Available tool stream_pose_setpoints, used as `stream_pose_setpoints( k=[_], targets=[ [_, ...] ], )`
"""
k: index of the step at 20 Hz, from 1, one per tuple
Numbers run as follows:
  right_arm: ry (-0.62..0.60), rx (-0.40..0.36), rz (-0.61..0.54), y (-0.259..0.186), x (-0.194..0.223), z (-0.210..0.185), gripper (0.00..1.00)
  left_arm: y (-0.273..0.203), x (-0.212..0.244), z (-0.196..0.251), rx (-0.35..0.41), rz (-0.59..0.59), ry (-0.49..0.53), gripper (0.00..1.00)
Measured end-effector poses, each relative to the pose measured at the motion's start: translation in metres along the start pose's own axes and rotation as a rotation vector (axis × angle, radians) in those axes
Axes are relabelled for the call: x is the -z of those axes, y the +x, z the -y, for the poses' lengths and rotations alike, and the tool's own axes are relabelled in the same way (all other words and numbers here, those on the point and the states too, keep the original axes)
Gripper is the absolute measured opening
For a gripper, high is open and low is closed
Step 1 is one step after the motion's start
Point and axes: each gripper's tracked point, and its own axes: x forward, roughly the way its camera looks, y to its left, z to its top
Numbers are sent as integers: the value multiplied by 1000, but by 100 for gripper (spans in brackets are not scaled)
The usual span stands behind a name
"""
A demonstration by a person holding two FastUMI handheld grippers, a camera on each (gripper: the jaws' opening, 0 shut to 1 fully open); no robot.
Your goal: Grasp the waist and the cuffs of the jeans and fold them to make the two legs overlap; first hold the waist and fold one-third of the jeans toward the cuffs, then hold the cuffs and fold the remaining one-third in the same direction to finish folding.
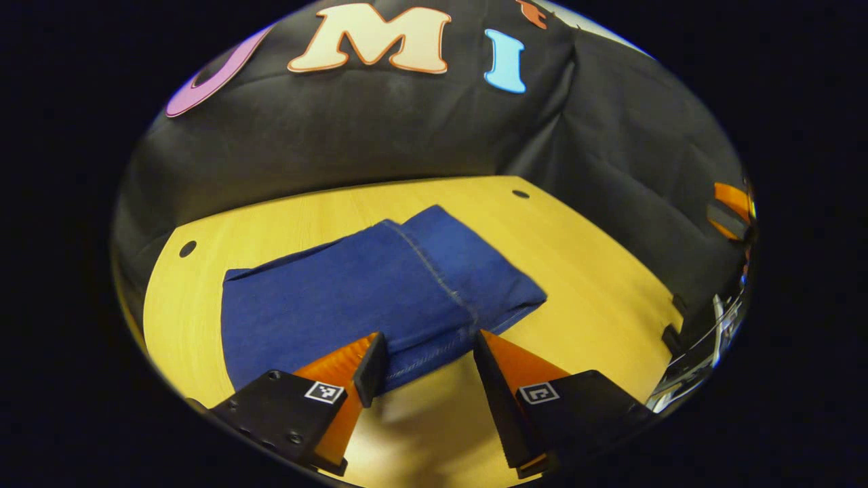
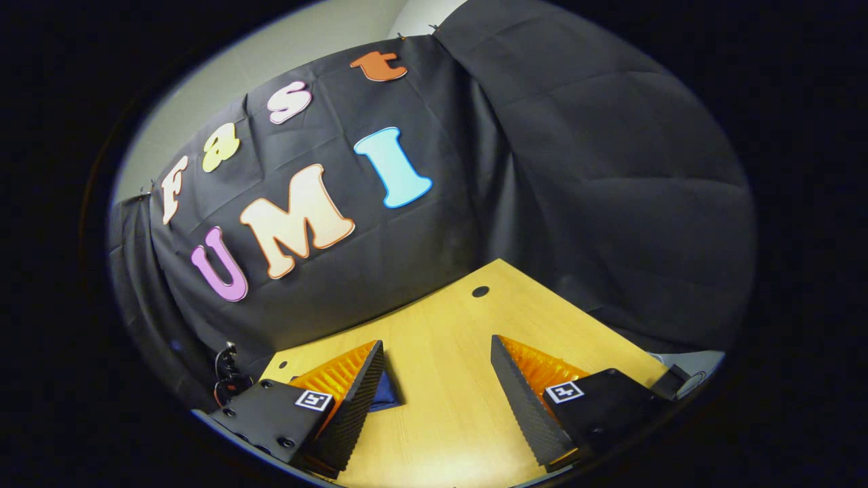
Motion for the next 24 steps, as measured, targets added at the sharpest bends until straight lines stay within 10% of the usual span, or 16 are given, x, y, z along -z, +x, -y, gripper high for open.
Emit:
stream_pose_setpoints(
  k=[12,24],
  targets=[
    [-169,-308,308,-32,-64,-215,97,-215,-177,-23,-382,570,61,93],
    [-262,-281,463,-121,-62,-246,94,-278,-192,-25,-401,703,106,94]
  ],
)
